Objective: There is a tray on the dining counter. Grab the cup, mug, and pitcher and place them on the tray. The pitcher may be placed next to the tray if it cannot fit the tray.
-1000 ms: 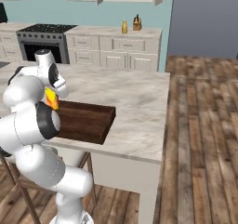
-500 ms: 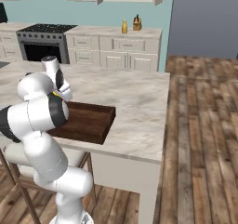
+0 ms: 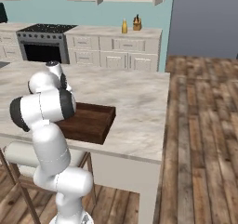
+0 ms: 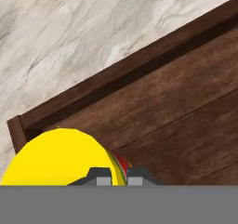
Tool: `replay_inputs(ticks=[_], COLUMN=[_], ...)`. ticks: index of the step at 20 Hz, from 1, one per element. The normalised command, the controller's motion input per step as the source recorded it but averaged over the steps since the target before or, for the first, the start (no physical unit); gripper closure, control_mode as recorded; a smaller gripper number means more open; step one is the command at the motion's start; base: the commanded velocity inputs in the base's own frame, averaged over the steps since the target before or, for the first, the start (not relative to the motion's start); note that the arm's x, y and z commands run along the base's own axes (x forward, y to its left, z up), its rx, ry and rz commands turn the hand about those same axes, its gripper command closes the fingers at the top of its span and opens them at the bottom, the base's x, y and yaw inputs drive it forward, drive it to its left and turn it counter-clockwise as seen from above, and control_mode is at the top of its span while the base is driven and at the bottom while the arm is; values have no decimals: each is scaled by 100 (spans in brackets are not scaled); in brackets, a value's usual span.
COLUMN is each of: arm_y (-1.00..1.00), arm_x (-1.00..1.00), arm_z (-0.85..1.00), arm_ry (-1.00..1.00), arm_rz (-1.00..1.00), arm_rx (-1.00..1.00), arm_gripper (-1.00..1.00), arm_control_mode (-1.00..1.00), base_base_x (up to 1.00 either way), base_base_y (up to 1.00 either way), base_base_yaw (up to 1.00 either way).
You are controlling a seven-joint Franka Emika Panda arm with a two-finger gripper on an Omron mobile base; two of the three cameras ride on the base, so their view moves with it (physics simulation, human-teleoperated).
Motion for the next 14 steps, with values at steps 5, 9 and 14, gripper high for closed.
replay_inputs(ticks=[5, 9, 14], arm_y=[16, 4, 1], arm_x=[26, 15, 4], arm_z=[-21, -17, -16], arm_ry=[0, 0, 0], arm_rz=[0, 0, 0], arm_rx=[0, 0, 0], arm_gripper=[100, 100, 100], arm_control_mode=[-100, -100, -100], base_base_x=[0, 0, 0], base_base_y=[0, 0, 0], base_base_yaw=[0, 0, 0])
